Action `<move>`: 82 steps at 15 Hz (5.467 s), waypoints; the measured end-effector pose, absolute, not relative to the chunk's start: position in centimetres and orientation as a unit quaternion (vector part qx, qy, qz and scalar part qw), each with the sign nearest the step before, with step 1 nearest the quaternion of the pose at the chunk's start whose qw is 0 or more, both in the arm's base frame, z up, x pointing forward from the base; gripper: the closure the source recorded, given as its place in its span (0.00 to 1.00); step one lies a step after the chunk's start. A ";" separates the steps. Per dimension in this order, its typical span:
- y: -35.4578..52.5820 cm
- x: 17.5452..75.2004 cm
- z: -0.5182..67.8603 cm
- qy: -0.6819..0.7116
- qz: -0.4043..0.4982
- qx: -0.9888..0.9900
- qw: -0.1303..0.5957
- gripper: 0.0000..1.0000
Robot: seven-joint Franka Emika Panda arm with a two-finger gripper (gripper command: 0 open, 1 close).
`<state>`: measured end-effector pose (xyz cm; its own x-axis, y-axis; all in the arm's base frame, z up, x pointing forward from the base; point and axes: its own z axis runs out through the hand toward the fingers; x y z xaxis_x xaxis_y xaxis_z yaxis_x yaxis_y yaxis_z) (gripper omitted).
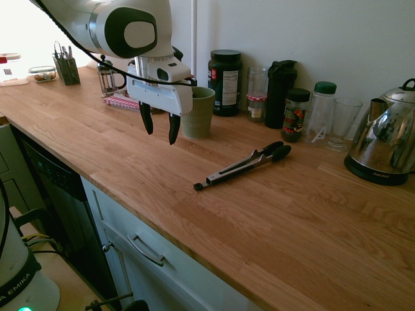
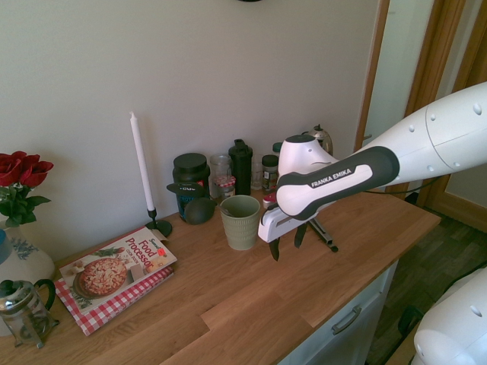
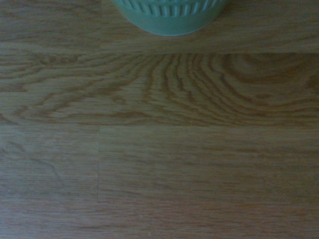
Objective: Put the tongs back in the holder
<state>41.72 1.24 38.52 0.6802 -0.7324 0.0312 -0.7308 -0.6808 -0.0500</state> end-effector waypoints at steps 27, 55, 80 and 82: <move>-19.5 56.5 35.7 0.494 -0.033 -0.868 0.040 1.00; -19.7 57.4 33.7 0.499 -0.031 -0.865 0.045 1.00; 2.6 57.1 67.4 0.386 -0.182 -0.900 0.091 1.00; 5.0 59.0 68.3 0.386 -0.190 -0.898 0.091 1.00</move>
